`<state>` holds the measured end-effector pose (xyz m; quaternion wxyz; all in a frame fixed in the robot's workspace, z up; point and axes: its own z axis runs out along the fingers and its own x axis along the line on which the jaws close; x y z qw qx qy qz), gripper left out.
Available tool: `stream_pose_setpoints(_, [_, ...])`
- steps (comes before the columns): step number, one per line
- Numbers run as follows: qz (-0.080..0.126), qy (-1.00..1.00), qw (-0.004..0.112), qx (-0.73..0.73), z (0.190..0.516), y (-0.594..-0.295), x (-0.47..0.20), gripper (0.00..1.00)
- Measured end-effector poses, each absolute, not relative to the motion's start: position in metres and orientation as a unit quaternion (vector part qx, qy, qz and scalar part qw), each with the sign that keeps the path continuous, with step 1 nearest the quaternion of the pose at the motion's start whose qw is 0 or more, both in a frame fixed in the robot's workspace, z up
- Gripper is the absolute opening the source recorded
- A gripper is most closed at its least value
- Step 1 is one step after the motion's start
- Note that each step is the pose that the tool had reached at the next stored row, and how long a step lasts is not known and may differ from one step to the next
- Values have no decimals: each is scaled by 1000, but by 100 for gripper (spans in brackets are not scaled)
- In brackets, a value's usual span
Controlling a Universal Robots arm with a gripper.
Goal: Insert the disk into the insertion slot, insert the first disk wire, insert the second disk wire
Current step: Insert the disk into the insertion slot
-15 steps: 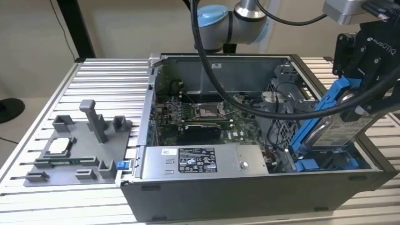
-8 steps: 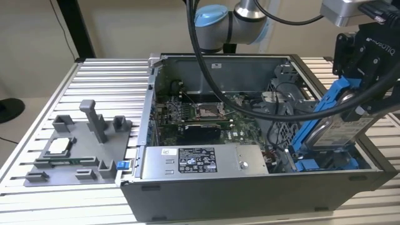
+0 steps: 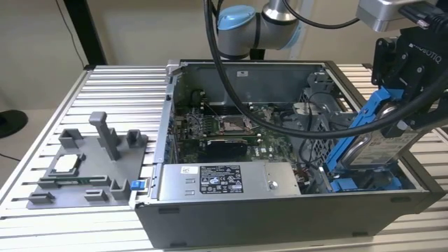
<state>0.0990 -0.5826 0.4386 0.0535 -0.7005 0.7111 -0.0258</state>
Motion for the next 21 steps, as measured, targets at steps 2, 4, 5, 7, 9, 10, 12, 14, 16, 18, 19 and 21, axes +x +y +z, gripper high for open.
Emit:
stream_pose_setpoints(2, [-26, 711, 54, -701, 439, -583, 99, 0])
stream_pose_setpoints(4, [-26, 711, 54, -701, 439, -583, 99, 0])
stream_pose_setpoints(5, [-26, 711, 54, -701, 438, -583, 99, 0])
stream_pose_setpoints(7, [-26, 711, 54, -700, 438, -583, 99, 0])
stream_pose_setpoints(9, [-27, 711, 55, -700, 436, -583, 99, 0])
stream_pose_setpoints(10, [-28, 711, 56, -700, 435, -583, 99, 0])
stream_pose_setpoints(12, [-30, 711, 59, -700, 434, -583, 99, 0])
stream_pose_setpoints(14, [-30, 711, 59, -700, 432, -583, 99, 0])
stream_pose_setpoints(16, [-30, 711, 59, -700, 431, -583, 99, 0])
stream_pose_setpoints(18, [-30, 711, 59, -700, 429, -583, 99, 0])
stream_pose_setpoints(19, [-30, 711, 59, -700, 428, -583, 99, 0])
stream_pose_setpoints(21, [-30, 712, 59, -699, 426, -583, 99, 0])
